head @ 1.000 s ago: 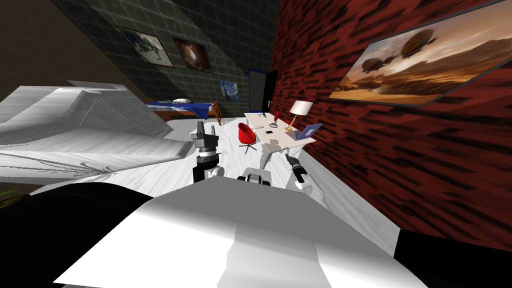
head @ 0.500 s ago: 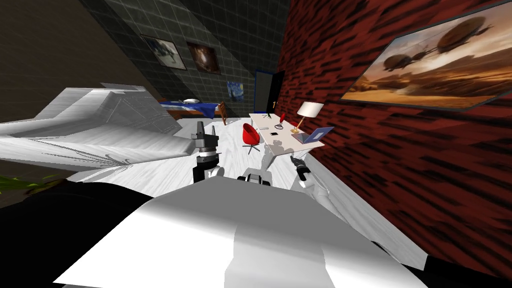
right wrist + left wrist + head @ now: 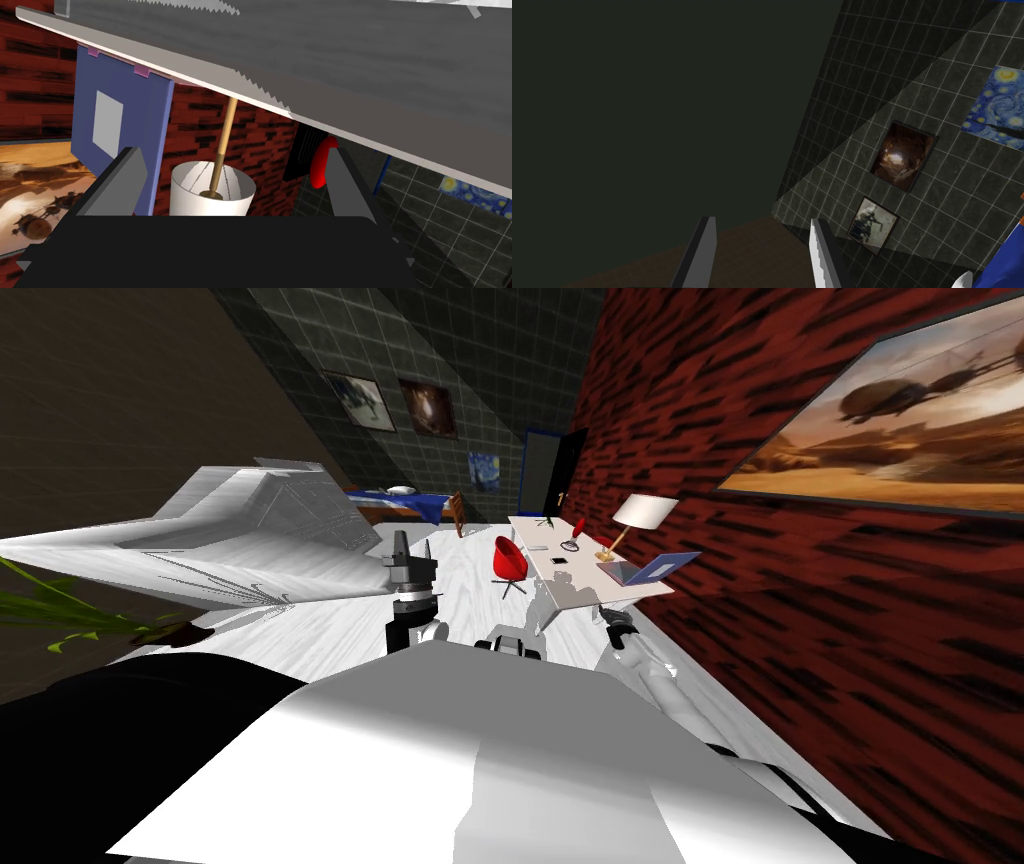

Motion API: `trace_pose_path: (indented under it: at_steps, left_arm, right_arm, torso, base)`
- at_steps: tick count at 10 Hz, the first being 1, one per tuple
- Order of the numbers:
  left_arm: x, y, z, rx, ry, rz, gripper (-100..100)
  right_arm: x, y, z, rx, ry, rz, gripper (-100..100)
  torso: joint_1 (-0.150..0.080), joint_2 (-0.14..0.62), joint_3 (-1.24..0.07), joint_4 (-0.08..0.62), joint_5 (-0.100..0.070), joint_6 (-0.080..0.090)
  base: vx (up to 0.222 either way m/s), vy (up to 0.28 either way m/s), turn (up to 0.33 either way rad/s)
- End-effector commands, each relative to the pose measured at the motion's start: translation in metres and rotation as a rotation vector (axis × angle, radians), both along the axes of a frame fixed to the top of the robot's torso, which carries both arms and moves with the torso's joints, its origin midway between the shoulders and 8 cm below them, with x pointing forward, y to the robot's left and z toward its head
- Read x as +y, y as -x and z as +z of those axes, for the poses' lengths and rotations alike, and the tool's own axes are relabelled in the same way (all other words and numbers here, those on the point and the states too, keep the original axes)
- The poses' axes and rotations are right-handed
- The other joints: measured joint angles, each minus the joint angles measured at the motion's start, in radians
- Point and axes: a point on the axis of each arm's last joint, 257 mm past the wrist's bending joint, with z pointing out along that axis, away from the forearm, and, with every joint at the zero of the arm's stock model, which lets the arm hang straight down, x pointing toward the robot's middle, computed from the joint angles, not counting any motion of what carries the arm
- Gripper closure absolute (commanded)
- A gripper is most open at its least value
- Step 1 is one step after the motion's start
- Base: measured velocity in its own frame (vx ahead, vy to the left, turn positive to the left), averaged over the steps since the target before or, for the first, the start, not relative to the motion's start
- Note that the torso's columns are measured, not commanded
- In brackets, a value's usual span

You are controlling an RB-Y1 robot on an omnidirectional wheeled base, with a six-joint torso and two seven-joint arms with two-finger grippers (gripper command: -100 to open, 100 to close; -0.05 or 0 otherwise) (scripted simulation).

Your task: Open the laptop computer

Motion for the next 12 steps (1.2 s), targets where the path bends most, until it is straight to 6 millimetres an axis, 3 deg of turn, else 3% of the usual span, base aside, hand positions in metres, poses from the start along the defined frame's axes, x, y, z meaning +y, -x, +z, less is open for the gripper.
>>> trace_pose_path:
  at_steps: [1,2,3,4,5,6,7,9,10,11,12]
  left_arm:
    - [0.000,0.000,0.000,0.000,0.000,0.000,0]
    - [0.000,0.000,0.000,0.000,0.000,0.000,0]
    - [0.000,0.000,0.000,0.000,0.000,0.000,0]
    - [0.000,0.000,0.000,0.000,0.000,0.000,0]
    - [0.000,0.000,0.000,0.000,0.000,0.000,0]
    - [0.000,0.000,0.000,0.000,0.000,0.000,0]
    - [0.000,0.000,0.000,0.000,0.000,0.000,0]
    - [0.000,0.000,0.000,0.000,0.000,0.000,0]
    - [0.000,0.000,0.000,0.000,0.000,0.000,0]
    - [0.000,0.000,0.000,0.000,0.000,0.000,0]
    - [0.000,0.000,0.000,0.000,0.000,0.000,0]
  right_arm:
    - [-0.047,0.005,0.014,0.032,0.124,-0.071,-100]
    - [-0.056,0.012,0.007,0.052,0.127,-0.087,-100]
    - [-0.086,0.016,0.021,0.069,0.204,-0.128,-100]
    - [-0.090,0.020,0.018,0.080,0.205,-0.137,-100]
    - [-0.119,0.026,0.034,0.095,0.278,-0.179,-100]
    - [-0.123,0.030,0.031,0.105,0.281,-0.188,-100]
    - [-0.148,0.033,0.053,0.111,0.351,-0.223,-100]
    - [-0.155,0.040,0.047,0.129,0.353,-0.238,-100]
    - [-0.183,0.050,0.065,0.148,0.421,-0.286,-100]
    - [-0.184,0.051,0.064,0.151,0.421,-0.288,-100]
    - [-0.206,0.056,0.087,0.156,0.485,-0.324,-100]
  torso:
    - [-0.001,0.001,0.001,0.000,0.000,0.001]
    - [-0.001,0.000,0.000,0.000,0.000,0.000]
    - [-0.001,0.000,0.000,0.000,-0.001,0.001]
    - [0.000,-0.001,-0.001,0.000,0.000,0.000]
    - [0.000,0.000,0.000,0.000,0.000,0.000]
    - [0.000,0.000,0.000,0.000,0.000,0.000]
    - [-0.001,0.001,0.001,0.000,0.000,0.001]
    - [0.000,0.000,0.000,0.000,0.000,0.000]
    - [0.000,0.002,0.001,0.000,0.000,0.001]
    - [0.000,0.001,0.000,0.000,0.000,0.000]
    - [0.000,-0.001,0.000,0.000,0.000,0.000]
  base:
    - [0.075,0.013,0.151]
    - [0.076,0.002,0.093]
    - [0.093,0.020,0.151]
    - [0.082,0.013,0.108]
    - [0.081,0.009,0.168]
    - [0.067,-0.005,0.069]
    - [0.078,-0.002,0.125]
    - [0.047,-0.001,0.041]
    - [0.048,-0.008,0.135]
    - [0.057,-0.010,0.082]
    - [0.090,-0.009,0.126]
